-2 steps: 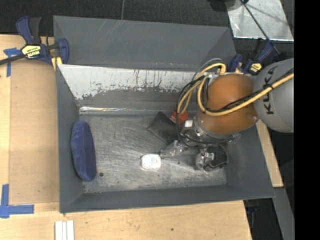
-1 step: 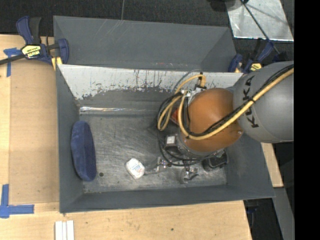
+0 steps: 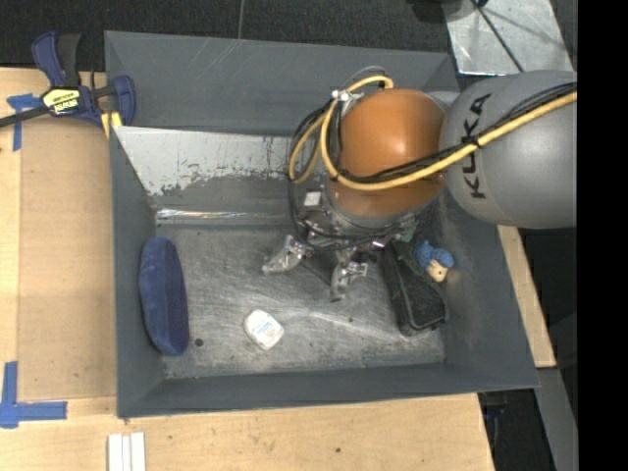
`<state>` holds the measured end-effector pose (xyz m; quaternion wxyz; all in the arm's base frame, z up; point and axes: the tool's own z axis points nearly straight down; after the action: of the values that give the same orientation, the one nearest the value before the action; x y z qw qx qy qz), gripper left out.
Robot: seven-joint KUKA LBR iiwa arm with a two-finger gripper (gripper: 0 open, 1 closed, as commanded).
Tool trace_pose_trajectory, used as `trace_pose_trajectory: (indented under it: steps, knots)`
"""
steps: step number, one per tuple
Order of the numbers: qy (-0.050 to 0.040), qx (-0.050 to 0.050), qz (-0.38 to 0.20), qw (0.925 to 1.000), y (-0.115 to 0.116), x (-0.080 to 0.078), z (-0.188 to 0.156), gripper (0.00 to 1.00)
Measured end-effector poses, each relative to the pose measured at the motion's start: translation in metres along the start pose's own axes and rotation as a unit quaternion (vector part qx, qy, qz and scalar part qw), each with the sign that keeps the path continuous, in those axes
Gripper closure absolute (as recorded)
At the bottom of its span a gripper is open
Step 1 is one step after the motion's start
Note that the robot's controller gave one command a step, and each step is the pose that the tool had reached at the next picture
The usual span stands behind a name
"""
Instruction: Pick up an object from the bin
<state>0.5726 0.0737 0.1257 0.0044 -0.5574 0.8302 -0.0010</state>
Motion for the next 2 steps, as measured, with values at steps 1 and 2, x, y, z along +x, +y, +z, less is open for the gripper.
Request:
trace_pose_trajectory:
  steps: [1,2]
  knots:
    - [0.0035,-0.003,0.017,0.9998,-0.017,0.038,0.010,0.00]
    - [0.0014,-0.003,0.078,0.9969,-0.050,0.043,0.050,0.00]
